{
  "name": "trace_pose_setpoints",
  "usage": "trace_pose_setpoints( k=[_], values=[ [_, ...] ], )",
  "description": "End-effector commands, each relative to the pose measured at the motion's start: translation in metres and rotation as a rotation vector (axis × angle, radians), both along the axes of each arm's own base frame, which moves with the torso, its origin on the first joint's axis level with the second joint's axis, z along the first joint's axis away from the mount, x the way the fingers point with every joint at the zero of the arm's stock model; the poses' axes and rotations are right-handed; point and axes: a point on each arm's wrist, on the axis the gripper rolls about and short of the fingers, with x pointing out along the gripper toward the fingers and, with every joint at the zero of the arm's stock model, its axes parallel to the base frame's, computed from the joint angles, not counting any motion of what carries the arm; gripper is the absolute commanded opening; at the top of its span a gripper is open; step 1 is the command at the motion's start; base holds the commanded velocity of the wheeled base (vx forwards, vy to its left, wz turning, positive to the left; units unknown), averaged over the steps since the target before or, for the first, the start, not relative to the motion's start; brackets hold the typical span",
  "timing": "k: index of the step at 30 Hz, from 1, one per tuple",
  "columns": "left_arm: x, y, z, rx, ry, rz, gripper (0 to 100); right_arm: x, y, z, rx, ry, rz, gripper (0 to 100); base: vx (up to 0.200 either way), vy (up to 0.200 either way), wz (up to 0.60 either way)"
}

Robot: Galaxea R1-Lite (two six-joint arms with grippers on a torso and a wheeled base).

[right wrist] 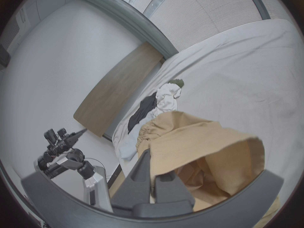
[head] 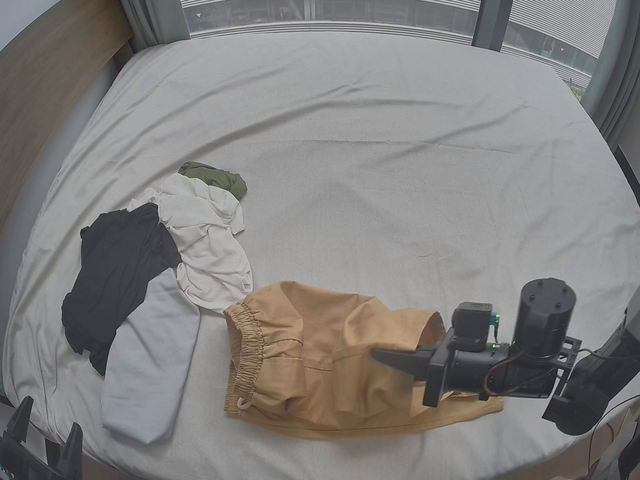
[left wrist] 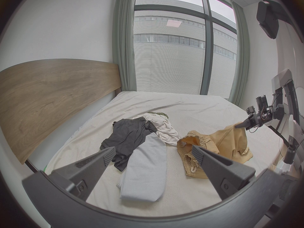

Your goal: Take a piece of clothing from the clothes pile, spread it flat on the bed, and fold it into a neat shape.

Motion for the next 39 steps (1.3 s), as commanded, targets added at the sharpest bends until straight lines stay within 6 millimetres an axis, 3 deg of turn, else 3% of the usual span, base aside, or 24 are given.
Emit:
trace_pose_setpoints(
  k=[1, 14, 39],
  values=[
    [0.0, 0.0, -0.005, 0.001, -0.001, 0.0, 100, -0.006, -0.02, 0.02, 0.052, -0.051, -0.038, 0, 0.0, 0.0, 0.0],
    [0.0, 0.0, -0.005, 0.008, -0.001, 0.0, 100, 0.003, -0.065, 0.026, 0.07, -0.061, -0.125, 0, 0.0, 0.0, 0.0],
    [0.0, 0.0, -0.005, 0.024, -0.005, 0.001, 100, -0.004, -0.078, 0.033, 0.081, -0.087, -0.159, 0, 0.0, 0.0, 0.0]
  ],
)
